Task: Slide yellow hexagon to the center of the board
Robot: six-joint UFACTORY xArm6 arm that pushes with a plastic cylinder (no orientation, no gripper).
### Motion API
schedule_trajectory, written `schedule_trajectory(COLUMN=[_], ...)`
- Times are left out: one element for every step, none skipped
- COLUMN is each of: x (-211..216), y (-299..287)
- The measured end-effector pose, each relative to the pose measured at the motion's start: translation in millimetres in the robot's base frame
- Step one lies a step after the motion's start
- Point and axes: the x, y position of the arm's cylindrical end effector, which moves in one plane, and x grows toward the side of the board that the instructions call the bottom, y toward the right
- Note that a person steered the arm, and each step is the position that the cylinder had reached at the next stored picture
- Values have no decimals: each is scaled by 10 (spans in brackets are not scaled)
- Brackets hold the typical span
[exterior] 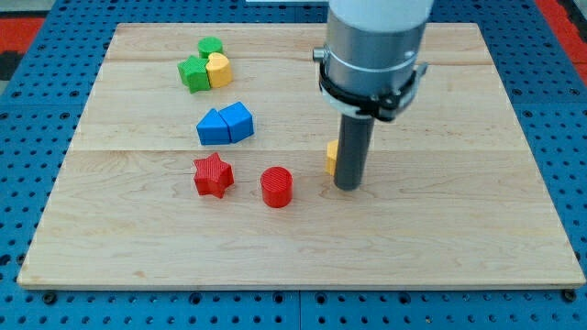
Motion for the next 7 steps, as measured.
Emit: schedule_trajectory(x=[-558, -429, -179, -263, -502, -973, -1202], y=[-765, -789, -558, -238, 89, 488, 724])
